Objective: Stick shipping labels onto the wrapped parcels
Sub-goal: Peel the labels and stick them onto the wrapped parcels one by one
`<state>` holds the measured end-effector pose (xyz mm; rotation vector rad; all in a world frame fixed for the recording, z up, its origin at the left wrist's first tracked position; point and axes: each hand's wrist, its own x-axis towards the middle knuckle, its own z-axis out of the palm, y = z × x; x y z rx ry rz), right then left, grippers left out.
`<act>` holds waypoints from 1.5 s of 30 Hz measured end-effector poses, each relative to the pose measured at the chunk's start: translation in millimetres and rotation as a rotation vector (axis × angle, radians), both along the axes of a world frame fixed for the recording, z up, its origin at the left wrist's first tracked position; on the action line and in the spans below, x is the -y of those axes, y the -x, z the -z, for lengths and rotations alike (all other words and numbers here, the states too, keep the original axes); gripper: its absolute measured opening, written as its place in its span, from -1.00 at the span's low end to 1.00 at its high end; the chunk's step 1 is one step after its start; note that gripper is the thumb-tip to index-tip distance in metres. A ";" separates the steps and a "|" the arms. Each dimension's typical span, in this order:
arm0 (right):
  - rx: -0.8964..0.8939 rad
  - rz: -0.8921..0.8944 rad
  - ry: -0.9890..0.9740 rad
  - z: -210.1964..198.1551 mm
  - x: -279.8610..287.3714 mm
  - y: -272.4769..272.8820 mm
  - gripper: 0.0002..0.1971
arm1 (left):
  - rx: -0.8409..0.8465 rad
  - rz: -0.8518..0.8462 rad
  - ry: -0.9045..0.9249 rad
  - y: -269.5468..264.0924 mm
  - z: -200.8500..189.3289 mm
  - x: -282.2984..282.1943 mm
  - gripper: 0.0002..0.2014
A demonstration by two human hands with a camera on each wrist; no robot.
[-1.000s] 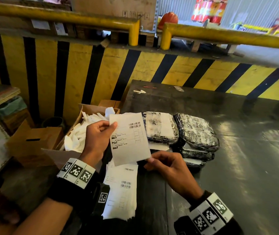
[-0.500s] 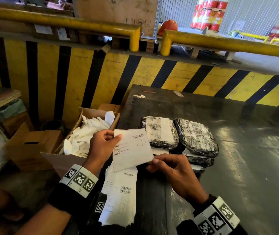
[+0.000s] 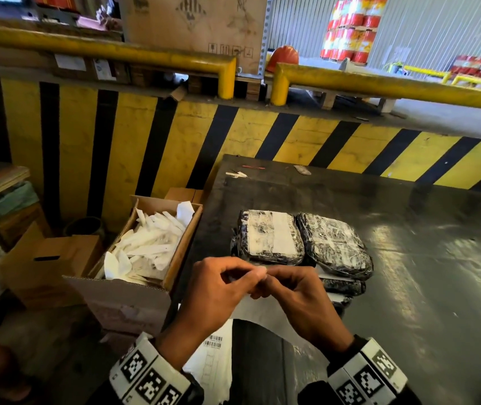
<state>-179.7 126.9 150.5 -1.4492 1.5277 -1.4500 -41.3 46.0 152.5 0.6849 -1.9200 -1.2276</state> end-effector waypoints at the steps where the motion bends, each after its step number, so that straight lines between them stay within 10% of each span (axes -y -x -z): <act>1: 0.009 -0.001 0.005 0.5 0.0 -0.2 -0.79 | -0.003 0.000 -0.003 1.0 0.7 -0.1 -0.88; 21: 0.037 0.067 -0.068 9.8 2.2 6.0 -0.84 | 0.099 -0.025 0.015 14.2 18.8 9.1 -0.86; 37: 0.239 0.355 0.064 5.2 -48.4 111.6 -0.74 | 0.292 -0.516 -0.093 -44.3 56.9 100.8 -0.83; 45: 0.137 0.292 -0.063 22.3 -38.1 95.4 -0.75 | 0.071 -0.476 -0.073 -30.9 42.9 64.2 -0.85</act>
